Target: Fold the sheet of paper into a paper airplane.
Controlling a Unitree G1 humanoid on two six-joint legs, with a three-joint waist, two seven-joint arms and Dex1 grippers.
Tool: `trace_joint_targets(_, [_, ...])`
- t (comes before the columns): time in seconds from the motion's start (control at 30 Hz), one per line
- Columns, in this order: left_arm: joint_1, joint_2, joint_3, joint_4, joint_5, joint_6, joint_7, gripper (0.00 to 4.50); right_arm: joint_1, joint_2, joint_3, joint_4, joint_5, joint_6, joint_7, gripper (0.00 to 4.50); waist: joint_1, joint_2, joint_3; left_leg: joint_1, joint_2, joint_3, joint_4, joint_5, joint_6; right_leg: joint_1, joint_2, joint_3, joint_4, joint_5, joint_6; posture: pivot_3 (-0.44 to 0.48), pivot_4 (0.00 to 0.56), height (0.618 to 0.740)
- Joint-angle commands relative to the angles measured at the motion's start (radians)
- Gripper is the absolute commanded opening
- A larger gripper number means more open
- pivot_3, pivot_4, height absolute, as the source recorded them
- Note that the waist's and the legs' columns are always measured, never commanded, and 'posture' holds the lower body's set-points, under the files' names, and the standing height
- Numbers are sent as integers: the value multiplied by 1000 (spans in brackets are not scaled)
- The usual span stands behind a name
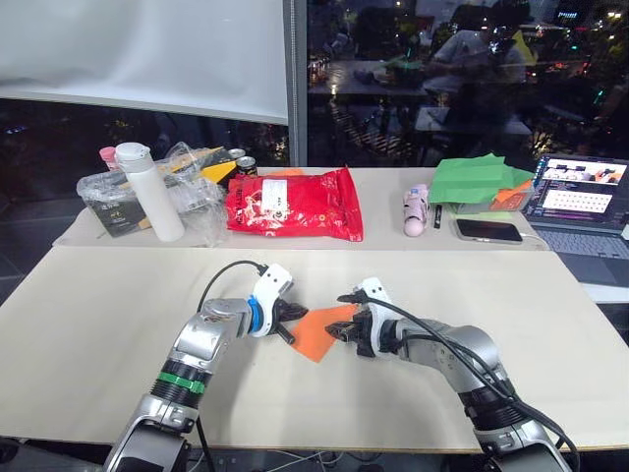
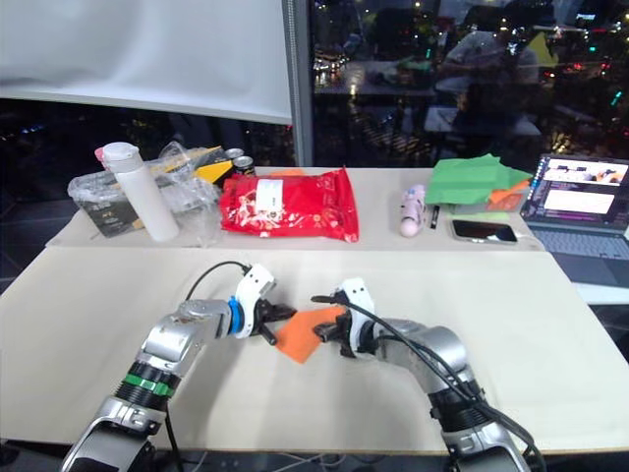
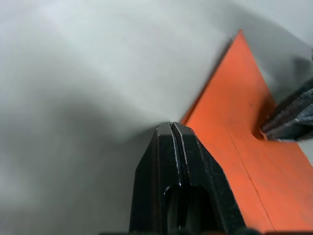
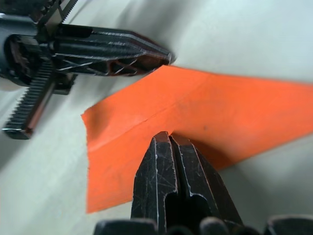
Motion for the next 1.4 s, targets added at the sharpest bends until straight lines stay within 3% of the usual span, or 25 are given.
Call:
trace_joint_targets(0.03, [-1,17,18,-3,-25,2,-25,0,7,-52,68,28,-118,-46,27,36,0,0,0,0,0,0,0,0,0,0,0,0,0,0,0,0,150,719])
trace_joint_targets(0.33, [-11,5,-27,-11,-54,-82,-134,0,7,-144,201,56,-308,-244,163,36,4,0,1,-1,0,0,0,0,0,0,0,0,-1,0,0,0,150,719])
trace_joint_targets(0.63, [-2,17,-163,108,74,-213,-150,0,55,-158,178,10,-399,-368,183,36,12,0,0,0,-1,0,1,0,0,1,-1,0,-2,0,0,0,150,719])
trace_joint_targets(0.87, [14,16,-171,115,81,-226,-152,0,133,-146,130,-52,-439,-516,184,36,20,0,0,2,-1,0,0,0,0,0,-1,0,-5,0,0,0,150,719])
trace_joint_targets(1.03, [33,9,-103,68,19,-160,-137,0,178,-138,147,-66,-456,-488,204,36,21,0,0,1,0,0,0,-1,0,3,-1,0,-5,0,0,0,150,719])
trace_joint_targets(1.4, [-2,61,50,-19,-124,-6,-165,0,129,-60,171,35,-510,-529,224,36,-1,-1,1,2,0,0,0,0,0,2,0,0,-1,0,0,0,150,719])
